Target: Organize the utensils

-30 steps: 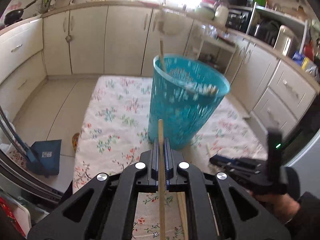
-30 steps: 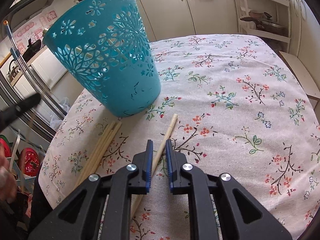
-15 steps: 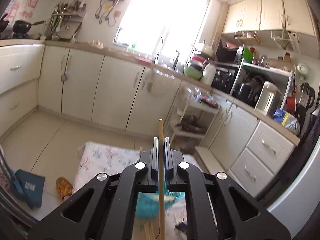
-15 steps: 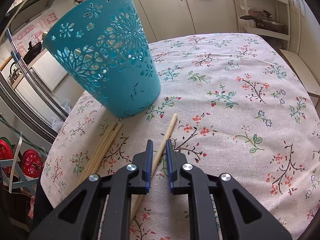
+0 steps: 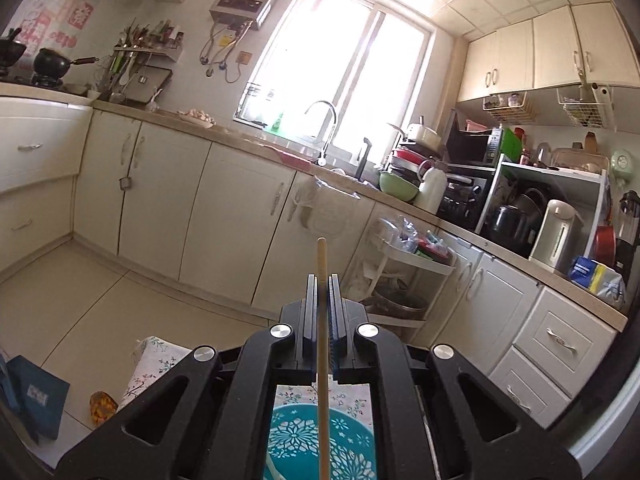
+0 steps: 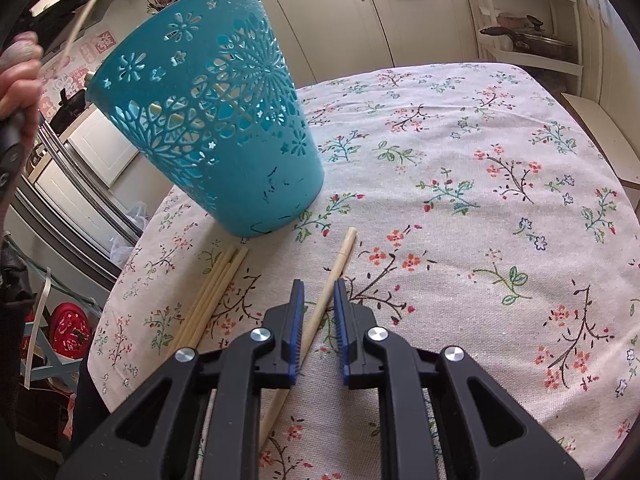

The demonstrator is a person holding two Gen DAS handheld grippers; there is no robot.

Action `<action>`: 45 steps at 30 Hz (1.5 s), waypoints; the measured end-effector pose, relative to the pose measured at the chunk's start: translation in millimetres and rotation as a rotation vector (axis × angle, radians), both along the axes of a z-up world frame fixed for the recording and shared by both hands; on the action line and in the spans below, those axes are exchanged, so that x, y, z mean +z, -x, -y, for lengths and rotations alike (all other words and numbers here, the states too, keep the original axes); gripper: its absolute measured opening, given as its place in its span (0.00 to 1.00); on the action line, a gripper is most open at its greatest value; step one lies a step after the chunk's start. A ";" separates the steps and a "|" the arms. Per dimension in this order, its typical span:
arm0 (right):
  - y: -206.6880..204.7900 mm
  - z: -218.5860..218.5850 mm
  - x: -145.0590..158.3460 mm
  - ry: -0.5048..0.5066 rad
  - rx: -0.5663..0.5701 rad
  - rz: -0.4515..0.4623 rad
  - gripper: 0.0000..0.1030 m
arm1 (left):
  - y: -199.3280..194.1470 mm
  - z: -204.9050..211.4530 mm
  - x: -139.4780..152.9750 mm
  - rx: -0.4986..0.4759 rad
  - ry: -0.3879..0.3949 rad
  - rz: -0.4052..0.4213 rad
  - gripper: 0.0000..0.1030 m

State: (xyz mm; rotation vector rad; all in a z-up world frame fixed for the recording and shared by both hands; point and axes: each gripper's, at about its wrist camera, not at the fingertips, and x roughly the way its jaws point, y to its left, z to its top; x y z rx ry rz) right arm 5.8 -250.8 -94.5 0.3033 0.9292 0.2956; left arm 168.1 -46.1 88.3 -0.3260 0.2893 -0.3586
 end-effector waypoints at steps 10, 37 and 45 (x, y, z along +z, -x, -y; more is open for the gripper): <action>0.4 -0.8 0.3 -0.001 0.002 0.002 0.18 | -9.8 14.6 -29.8 0.001 -0.061 -0.041 0.05; 5.3 -23.6 6.7 0.169 -0.002 0.018 0.19 | 80.8 -85.3 -128.6 0.191 -0.274 -0.287 0.57; 4.9 -25.3 11.7 0.267 0.067 -0.022 0.19 | 72.2 -63.8 -177.2 0.151 -0.349 -0.386 0.74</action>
